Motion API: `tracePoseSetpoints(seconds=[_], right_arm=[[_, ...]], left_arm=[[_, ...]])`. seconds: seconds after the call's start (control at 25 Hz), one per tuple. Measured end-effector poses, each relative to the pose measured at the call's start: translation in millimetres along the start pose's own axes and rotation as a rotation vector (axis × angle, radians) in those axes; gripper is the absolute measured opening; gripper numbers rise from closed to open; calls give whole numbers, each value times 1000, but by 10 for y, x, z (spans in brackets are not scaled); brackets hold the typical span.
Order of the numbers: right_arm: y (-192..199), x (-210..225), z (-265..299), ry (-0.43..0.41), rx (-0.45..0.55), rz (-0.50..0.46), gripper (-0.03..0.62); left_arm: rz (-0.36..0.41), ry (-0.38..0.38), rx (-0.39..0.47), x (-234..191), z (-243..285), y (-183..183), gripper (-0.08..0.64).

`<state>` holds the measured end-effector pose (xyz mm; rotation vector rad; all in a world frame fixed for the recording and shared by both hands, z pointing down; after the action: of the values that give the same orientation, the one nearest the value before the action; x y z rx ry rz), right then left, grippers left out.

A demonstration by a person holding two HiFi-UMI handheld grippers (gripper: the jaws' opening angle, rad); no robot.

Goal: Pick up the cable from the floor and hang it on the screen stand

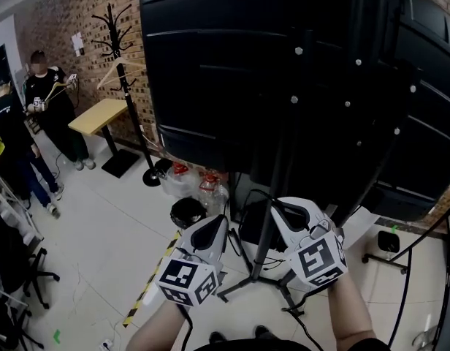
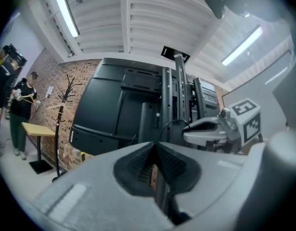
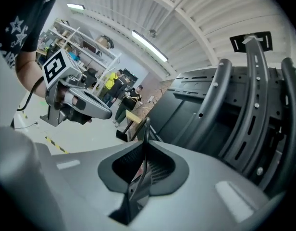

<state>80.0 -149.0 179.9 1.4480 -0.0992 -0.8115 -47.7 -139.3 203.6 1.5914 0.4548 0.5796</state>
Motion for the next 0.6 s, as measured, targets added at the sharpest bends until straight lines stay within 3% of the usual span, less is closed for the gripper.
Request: tracePoseSetpoints(seconds=[0.24, 0.6], right_arm=[[-385, 311, 15, 46, 55, 46, 28], [-1088, 1004, 23, 177, 121, 17, 29]], left_arm=[[19, 111, 65, -47, 273, -515, 6], [87, 148, 147, -22, 866, -1009, 6]])
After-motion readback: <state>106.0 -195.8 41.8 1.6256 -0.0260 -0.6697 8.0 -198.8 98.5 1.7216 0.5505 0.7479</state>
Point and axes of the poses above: the fingertips, and each gripper's own axes: z forward along the fingers, x to its right, y out of its underside, the point moved 3 cm from there along -z, backward along the fingers, and after that the axes turned 12 degrees about z, right-handed, at the moved point
